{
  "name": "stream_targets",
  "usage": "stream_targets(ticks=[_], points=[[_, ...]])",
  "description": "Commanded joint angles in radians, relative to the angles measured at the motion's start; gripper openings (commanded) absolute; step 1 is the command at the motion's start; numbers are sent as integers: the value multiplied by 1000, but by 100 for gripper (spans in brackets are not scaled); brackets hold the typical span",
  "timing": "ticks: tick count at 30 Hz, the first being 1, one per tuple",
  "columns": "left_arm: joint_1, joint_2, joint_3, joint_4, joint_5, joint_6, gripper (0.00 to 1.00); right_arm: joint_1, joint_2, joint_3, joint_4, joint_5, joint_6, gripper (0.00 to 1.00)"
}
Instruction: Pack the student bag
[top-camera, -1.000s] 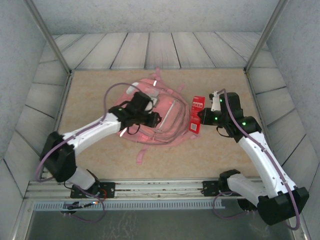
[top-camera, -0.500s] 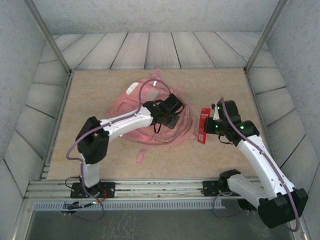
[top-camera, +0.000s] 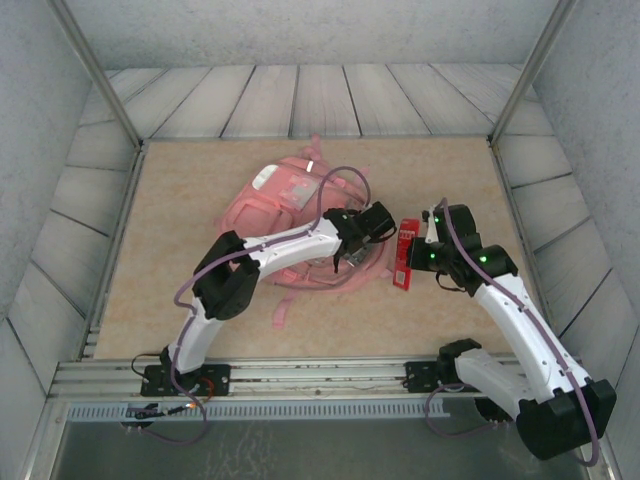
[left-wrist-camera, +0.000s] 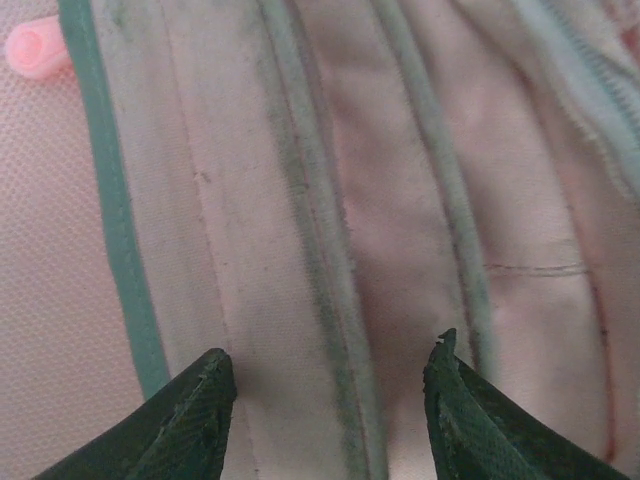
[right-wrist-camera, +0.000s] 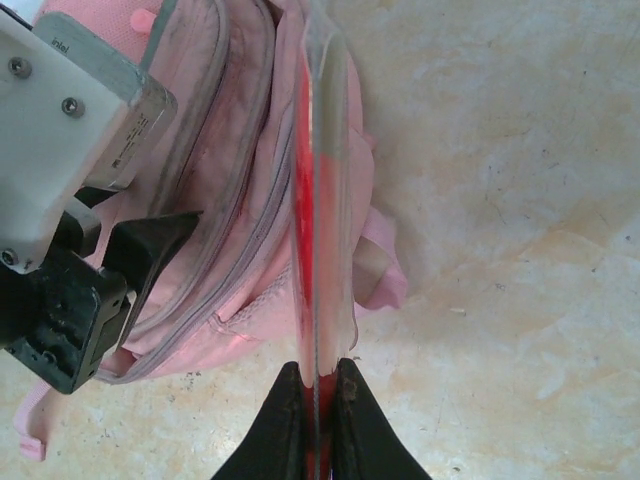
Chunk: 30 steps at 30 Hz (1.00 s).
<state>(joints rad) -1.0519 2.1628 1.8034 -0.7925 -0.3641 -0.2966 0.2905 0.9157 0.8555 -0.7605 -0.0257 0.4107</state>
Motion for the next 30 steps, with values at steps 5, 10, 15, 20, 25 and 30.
stream_targets(ticks=[5, 10, 15, 20, 25, 30], points=[[8, -8, 19, -87, -134, -7, 34, -2, -13, -18, 20, -31, 14, 0], [28, -48, -4, -71, -118, -7, 17, -2, 2, -26, 42, -60, 19, 0], [66, -116, -43, -33, -23, 2, 10, -2, 6, -26, 61, -89, 19, 0], [137, -219, -103, 19, 140, 12, 0, -2, 14, -39, 109, -186, 20, 0], [207, -348, -173, 98, 427, 79, 0, -3, 48, -83, 239, -416, 86, 0], [242, -424, -167, 90, 627, 119, 0, -1, 106, -154, 468, -627, 206, 0]])
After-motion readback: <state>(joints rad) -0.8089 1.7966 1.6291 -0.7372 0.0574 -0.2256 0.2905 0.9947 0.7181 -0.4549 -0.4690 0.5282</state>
